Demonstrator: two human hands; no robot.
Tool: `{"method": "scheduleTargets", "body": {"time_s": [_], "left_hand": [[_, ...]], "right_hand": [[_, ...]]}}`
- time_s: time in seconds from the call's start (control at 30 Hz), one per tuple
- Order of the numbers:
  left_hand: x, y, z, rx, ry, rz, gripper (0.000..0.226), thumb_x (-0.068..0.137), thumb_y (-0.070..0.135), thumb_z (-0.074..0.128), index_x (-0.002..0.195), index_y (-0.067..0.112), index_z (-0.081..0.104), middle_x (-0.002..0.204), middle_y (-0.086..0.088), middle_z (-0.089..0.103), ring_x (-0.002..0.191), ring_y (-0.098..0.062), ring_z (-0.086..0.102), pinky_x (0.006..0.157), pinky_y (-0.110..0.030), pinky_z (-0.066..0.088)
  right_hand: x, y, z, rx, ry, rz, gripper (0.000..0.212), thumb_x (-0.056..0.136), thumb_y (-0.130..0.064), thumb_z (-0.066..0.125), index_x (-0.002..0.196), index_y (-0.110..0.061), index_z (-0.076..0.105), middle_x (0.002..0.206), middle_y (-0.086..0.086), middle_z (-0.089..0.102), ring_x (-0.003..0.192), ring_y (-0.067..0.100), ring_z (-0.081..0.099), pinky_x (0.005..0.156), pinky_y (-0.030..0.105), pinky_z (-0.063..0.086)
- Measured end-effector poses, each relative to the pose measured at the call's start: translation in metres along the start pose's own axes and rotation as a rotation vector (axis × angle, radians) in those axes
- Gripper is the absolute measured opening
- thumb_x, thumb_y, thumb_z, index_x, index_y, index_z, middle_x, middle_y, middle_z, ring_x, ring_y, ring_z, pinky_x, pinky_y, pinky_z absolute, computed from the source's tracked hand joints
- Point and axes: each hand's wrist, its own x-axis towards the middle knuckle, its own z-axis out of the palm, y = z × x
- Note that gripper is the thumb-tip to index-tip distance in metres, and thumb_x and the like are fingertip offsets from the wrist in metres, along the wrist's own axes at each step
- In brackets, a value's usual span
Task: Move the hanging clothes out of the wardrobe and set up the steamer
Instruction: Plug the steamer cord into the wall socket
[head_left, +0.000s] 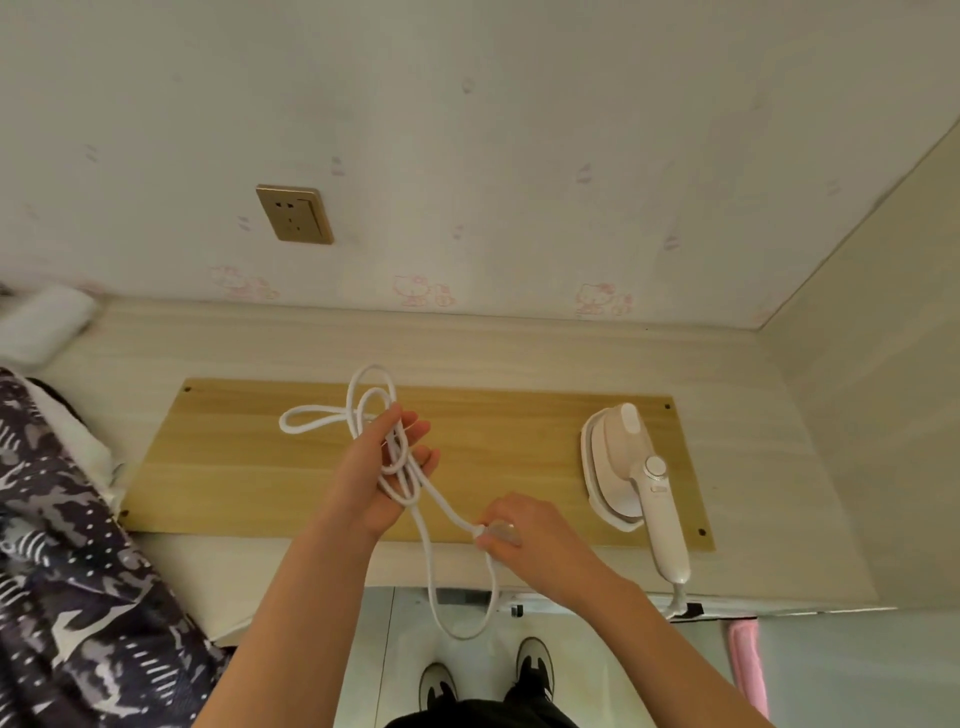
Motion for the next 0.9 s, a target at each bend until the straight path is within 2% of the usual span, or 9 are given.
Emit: {"method": "scheduleTargets", "body": {"time_s": [0.13, 0.23, 0.33, 0.47, 0.6, 0.67, 0.77, 0.9], "left_hand": [[0.003, 0.01, -0.016, -0.021, 0.015, 0.071, 0.024, 0.093, 0.028, 0.056, 0.102, 0.006, 0.059, 0.105, -0.011, 0.068, 0.089, -0.029, 0.068, 0.082, -0.04, 0.053], [0.004, 0.019, -0.029, 0.093, 0.056, 0.163, 0.019, 0.093, 0.025, 0.058, 0.104, 0.011, 0.064, 0.116, -0.011, 0.067, 0.102, -0.03, 0.066, 0.092, -0.043, 0.05], [0.003, 0.027, -0.04, 0.239, 0.082, 0.257, 0.026, 0.091, 0.026, 0.061, 0.115, 0.017, 0.061, 0.116, -0.006, 0.067, 0.098, -0.028, 0.068, 0.09, -0.041, 0.05], [0.0, 0.04, -0.055, 0.369, 0.082, 0.305, 0.032, 0.09, 0.039, 0.059, 0.119, 0.025, 0.056, 0.116, 0.0, 0.067, 0.095, -0.026, 0.07, 0.076, -0.035, 0.049], [-0.005, 0.051, -0.073, 0.437, 0.066, 0.273, 0.05, 0.08, 0.055, 0.059, 0.119, 0.025, 0.059, 0.117, 0.005, 0.066, 0.093, -0.023, 0.068, 0.065, -0.034, 0.045], [-0.007, 0.054, -0.082, 0.43, 0.069, 0.246, 0.047, 0.084, 0.055, 0.054, 0.116, 0.022, 0.062, 0.114, 0.004, 0.067, 0.094, -0.025, 0.068, 0.063, -0.034, 0.047], [-0.011, 0.055, -0.094, 0.427, 0.109, 0.205, 0.036, 0.096, 0.042, 0.049, 0.118, 0.016, 0.06, 0.106, -0.004, 0.071, 0.092, -0.029, 0.07, 0.06, -0.033, 0.048], [-0.012, 0.053, -0.107, 0.555, 0.141, 0.227, 0.023, 0.092, 0.011, 0.059, 0.114, 0.005, 0.063, 0.093, -0.012, 0.074, 0.085, -0.026, 0.072, 0.059, -0.029, 0.05]], "right_hand": [[-0.001, -0.006, -0.002, -0.009, 0.035, 0.024, 0.022, 0.095, -0.036, 0.052, 0.106, -0.021, 0.064, 0.101, -0.006, 0.061, 0.091, 0.012, 0.056, 0.081, 0.028, 0.047], [-0.002, -0.012, -0.01, -0.09, 0.057, 0.009, 0.027, 0.097, -0.034, 0.047, 0.101, -0.014, 0.065, 0.098, 0.0, 0.063, 0.089, 0.016, 0.057, 0.08, 0.034, 0.049], [-0.003, -0.018, -0.019, -0.102, 0.087, 0.009, 0.026, 0.098, -0.032, 0.046, 0.099, -0.015, 0.065, 0.094, -0.002, 0.061, 0.085, 0.014, 0.055, 0.079, 0.033, 0.048], [-0.005, -0.028, -0.033, 0.066, 0.168, 0.08, 0.017, 0.098, -0.033, 0.047, 0.09, -0.026, 0.06, 0.077, -0.008, 0.063, 0.064, 0.01, 0.056, 0.062, 0.031, 0.048], [0.005, -0.043, -0.042, 0.293, 0.339, 0.183, 0.02, 0.099, -0.025, 0.046, 0.091, -0.015, 0.061, 0.071, -0.003, 0.06, 0.058, 0.01, 0.052, 0.054, 0.026, 0.045], [0.011, -0.05, -0.044, 0.427, 0.421, 0.23, 0.022, 0.099, -0.023, 0.044, 0.093, -0.013, 0.063, 0.07, -0.001, 0.059, 0.059, 0.012, 0.054, 0.053, 0.026, 0.047], [0.022, -0.059, -0.043, 0.708, 0.517, 0.307, 0.024, 0.1, -0.021, 0.044, 0.09, -0.01, 0.062, 0.067, 0.002, 0.056, 0.056, 0.016, 0.053, 0.05, 0.026, 0.046], [0.038, -0.072, -0.046, 1.026, 0.596, 0.378, 0.022, 0.1, -0.022, 0.045, 0.097, -0.007, 0.061, 0.068, 0.002, 0.052, 0.058, 0.017, 0.051, 0.055, 0.031, 0.043]]}}
